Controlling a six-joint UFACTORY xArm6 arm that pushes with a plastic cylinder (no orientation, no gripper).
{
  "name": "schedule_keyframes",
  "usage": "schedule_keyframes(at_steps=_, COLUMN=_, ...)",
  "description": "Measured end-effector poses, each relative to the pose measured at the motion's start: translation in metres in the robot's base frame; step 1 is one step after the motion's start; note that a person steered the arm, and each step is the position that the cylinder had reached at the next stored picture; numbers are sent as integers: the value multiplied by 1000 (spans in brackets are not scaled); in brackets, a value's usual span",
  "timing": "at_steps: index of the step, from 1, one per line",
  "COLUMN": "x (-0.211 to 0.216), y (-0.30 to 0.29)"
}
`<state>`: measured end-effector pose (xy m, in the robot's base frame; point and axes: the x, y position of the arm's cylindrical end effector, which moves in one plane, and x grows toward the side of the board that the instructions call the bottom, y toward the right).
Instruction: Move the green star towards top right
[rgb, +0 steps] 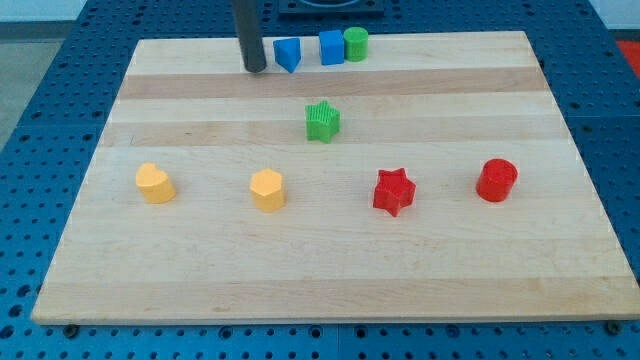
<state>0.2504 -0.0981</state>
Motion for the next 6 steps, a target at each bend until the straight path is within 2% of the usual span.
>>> schedule_keyframes(at_steps=2, x=-15, y=33)
schedule_keyframes(at_steps=5, x=127, y=10)
schedule_keyframes(at_steps=6, x=132, y=38)
